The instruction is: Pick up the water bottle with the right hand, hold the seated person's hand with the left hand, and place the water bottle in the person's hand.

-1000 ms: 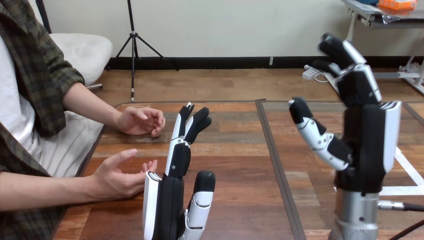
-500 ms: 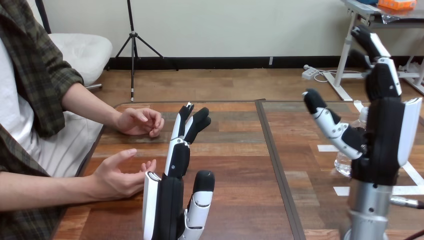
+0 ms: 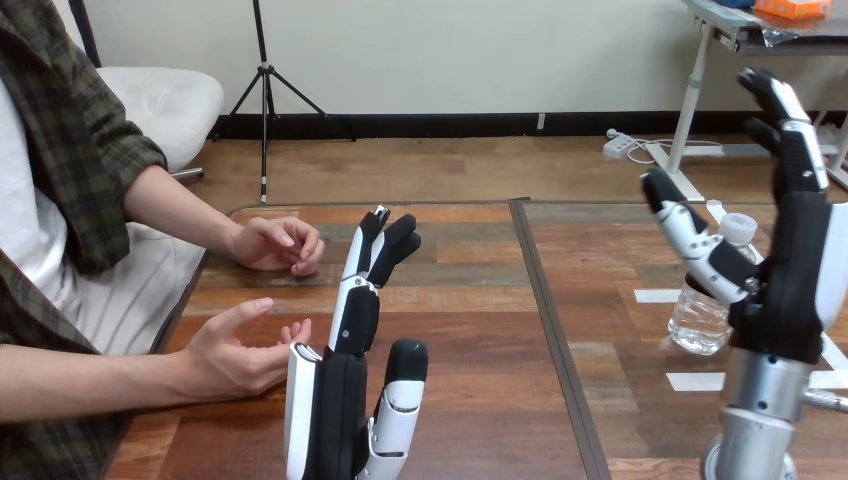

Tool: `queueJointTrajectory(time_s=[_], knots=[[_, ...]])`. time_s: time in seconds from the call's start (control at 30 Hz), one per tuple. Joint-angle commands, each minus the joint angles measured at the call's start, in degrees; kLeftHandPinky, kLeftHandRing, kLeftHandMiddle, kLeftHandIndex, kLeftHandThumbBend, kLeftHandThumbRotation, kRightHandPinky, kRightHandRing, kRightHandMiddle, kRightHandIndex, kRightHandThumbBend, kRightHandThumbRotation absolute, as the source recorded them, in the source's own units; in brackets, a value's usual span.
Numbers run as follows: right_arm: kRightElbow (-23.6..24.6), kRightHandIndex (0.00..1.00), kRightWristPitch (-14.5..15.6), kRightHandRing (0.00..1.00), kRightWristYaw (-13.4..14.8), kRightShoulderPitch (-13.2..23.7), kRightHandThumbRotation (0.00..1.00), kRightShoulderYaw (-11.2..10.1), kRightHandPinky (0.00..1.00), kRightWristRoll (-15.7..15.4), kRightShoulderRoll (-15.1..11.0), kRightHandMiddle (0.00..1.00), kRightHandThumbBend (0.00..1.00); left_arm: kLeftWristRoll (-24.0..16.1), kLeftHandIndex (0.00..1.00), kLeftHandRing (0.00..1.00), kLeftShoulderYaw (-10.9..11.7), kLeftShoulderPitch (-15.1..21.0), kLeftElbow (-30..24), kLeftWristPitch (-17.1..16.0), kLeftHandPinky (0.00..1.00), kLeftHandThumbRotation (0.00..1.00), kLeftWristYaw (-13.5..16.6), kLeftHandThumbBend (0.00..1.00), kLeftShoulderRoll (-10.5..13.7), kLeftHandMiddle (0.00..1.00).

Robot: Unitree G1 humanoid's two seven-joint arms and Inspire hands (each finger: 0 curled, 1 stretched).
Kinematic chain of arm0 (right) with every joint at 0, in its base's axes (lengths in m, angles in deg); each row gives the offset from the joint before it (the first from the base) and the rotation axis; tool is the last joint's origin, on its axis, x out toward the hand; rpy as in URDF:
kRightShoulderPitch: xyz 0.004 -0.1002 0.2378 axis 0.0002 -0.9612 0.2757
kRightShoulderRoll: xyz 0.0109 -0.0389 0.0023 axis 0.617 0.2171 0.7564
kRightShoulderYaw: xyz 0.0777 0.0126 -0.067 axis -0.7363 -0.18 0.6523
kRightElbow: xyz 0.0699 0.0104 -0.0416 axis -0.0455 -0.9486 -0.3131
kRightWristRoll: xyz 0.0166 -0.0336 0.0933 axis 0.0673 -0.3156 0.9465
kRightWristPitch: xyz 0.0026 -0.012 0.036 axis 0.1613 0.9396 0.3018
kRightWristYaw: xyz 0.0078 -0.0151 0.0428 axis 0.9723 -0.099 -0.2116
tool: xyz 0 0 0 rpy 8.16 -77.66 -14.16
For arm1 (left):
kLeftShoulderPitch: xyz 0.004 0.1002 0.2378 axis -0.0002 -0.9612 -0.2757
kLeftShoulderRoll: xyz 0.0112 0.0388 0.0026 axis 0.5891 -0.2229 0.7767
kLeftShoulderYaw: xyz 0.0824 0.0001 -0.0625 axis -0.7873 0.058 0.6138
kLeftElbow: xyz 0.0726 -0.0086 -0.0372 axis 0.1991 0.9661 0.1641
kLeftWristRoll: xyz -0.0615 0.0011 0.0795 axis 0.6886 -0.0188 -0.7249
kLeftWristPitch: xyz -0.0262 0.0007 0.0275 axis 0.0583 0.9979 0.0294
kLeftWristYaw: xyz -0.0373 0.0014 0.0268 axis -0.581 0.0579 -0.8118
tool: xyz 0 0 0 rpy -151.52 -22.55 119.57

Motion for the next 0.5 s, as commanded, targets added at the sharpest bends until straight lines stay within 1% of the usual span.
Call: queueJointTrajectory(time_s=[0.0,0.17,0.33,0.47], knots=[[-1.5,0.94,2.7,1.00,1.3,5.0,0.54,0.3,1.00,1.0,-1.9,1.00,0.88,1.1,0.96,0.87,-0.1,2.1,-0.4,-0.1,0.92,1.00,-0.4,0.41,-3.2,0.90],[-2.8,0.95,4.8,1.00,1.8,5.7,0.54,0.4,1.00,2.6,-2.8,1.00,0.92,1.3,0.95,0.87,0.0,2.1,-0.4,-0.1,0.92,1.00,-0.8,0.42,-3.3,0.90],[-4.6,0.95,5.5,1.00,2.1,6.7,0.55,0.5,1.00,4.0,-3.6,1.00,0.95,1.5,0.96,0.87,0.0,2.3,-0.1,-0.3,0.92,1.00,-0.9,0.42,-3.3,0.90],[-6.9,0.96,5.8,1.00,2.2,7.7,0.55,0.4,1.00,5.2,-4.8,1.00,0.96,1.1,0.96,0.87,0.3,2.6,0.2,-0.5,0.92,1.00,-0.6,0.42,-3.3,0.90]])
